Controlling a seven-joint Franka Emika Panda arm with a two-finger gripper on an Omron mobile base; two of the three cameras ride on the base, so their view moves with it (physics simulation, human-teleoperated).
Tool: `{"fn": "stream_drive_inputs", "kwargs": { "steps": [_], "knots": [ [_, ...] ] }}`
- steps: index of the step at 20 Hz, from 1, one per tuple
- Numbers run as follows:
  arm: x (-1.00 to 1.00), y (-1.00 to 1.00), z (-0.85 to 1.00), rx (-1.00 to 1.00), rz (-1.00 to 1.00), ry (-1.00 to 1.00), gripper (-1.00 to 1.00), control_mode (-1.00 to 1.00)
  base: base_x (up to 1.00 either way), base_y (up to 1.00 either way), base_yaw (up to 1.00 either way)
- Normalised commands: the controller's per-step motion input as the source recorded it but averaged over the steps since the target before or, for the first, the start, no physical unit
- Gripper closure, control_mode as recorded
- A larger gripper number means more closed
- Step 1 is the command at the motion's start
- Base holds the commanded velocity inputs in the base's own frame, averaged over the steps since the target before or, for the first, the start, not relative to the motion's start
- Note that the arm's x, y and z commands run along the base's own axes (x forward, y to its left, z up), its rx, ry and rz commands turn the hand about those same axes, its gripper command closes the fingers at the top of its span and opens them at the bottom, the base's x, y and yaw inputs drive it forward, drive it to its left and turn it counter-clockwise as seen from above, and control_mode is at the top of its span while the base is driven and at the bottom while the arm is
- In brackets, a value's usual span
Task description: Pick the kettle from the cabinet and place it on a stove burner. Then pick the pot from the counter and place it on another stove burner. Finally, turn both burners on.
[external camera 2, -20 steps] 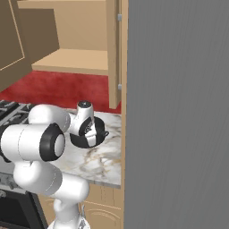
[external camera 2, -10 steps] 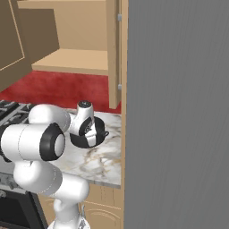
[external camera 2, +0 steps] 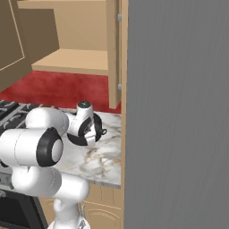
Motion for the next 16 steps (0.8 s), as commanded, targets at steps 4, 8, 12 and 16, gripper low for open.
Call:
{"fn": "stream_drive_inputs", "kwargs": {
  "steps": [4,8,12,16],
  "knots": [
    [-0.3,0.0,0.08,0.0,0.0,-0.04,1.0,-1.0,0.0,0.0,0.0],
    [-0.3,0.0,0.08,0.0,0.0,-0.03,1.0,-1.0,0.0,0.0,0.0],
    [-0.31,0.0,0.13,0.0,0.0,0.0,1.0,-1.0,0.0,0.0,0.0],
    [-0.33,0.0,0.19,0.0,0.0,-0.01,1.0,-1.0,0.0,0.0,0.0]
  ]
}}
